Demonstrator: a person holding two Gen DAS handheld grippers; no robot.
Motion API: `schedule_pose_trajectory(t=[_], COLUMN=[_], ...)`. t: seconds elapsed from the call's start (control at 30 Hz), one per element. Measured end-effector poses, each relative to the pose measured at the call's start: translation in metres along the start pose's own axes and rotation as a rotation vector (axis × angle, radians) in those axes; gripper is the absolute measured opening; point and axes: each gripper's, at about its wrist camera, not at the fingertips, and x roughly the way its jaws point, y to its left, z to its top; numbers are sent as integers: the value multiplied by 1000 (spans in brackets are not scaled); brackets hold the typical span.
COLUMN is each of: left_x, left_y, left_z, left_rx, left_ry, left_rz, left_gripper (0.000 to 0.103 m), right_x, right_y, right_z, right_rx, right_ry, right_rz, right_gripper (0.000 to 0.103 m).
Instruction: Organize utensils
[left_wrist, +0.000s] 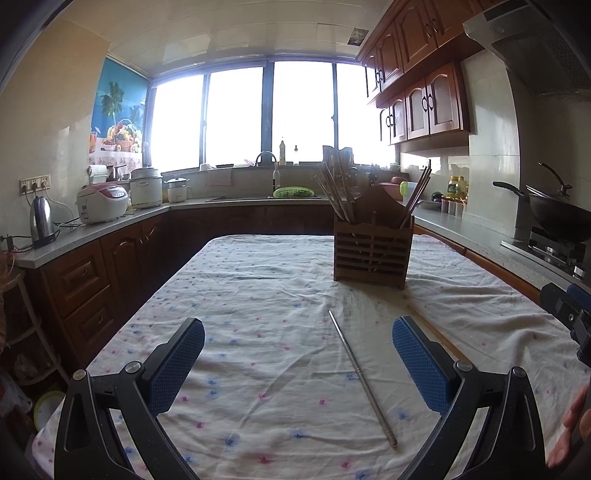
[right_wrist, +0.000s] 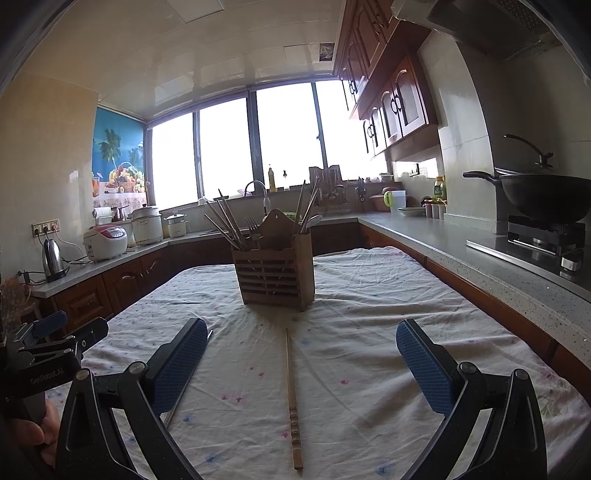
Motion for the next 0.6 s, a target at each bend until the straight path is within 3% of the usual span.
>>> schedule_pose_trajectory(t=[0.6], left_x=[-3], left_y=[0], left_z=[1], left_rx=[-7], left_ry=[5], left_rz=[-10], left_gripper=[102], right_x=[-4], right_y=[0], right_z=[5], right_rx=[4], right_ry=[-5], right_rz=[0], right_gripper=[103])
